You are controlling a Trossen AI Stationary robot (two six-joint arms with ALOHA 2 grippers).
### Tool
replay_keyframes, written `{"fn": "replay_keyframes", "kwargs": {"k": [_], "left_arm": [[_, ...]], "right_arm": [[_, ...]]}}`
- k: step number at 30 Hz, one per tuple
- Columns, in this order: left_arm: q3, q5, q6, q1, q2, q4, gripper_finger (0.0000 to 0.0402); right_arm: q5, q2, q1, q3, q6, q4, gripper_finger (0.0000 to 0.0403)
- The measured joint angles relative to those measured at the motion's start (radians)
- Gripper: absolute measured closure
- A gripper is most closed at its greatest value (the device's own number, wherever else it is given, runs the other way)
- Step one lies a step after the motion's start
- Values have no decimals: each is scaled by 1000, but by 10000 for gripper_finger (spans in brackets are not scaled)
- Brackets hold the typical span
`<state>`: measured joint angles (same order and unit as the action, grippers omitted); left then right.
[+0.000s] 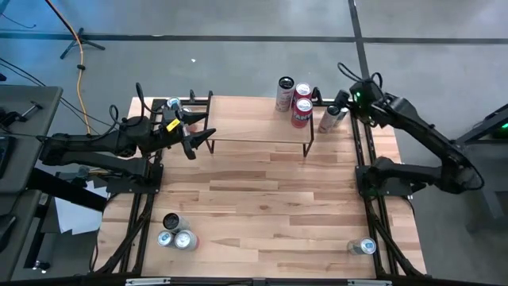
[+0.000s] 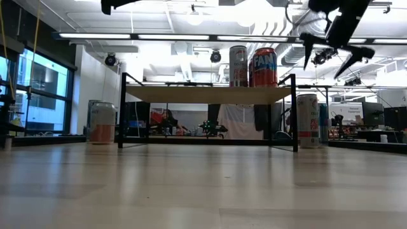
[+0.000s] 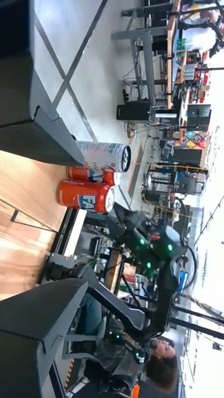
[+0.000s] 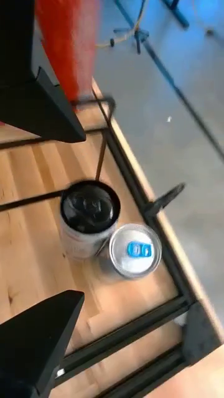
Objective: Place canned beverage on shelf
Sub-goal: Put the top white-pink soda can on the shelf aligned with the white-pink soda can
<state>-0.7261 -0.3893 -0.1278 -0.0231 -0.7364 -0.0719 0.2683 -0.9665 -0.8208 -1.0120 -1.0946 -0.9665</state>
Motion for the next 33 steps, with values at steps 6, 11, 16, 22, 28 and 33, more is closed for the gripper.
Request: {"fn": "replay_keyframes", "kwargs": {"k": [6,11,16,22,28,33], "left_arm": [[0,0,0,0,0,0,131],[0,0,0,0,0,0,131],[0,0,0,0,0,0,131],[0,0,0,0,0,0,131],[0,0,0,0,0,0,131],[0,0,0,0,0,0,131]], "right_arm": [[-207,-129,-97,11,28,98,9],[-238,-230,-142,-44,72,48,9],[-235,-296,-157,-94,92,3,9],[-239,-361,-156,-104,83,-23,9],[-239,-409,-156,-104,83,-29,9],[-237,-423,-156,-104,82,-23,23]]}}
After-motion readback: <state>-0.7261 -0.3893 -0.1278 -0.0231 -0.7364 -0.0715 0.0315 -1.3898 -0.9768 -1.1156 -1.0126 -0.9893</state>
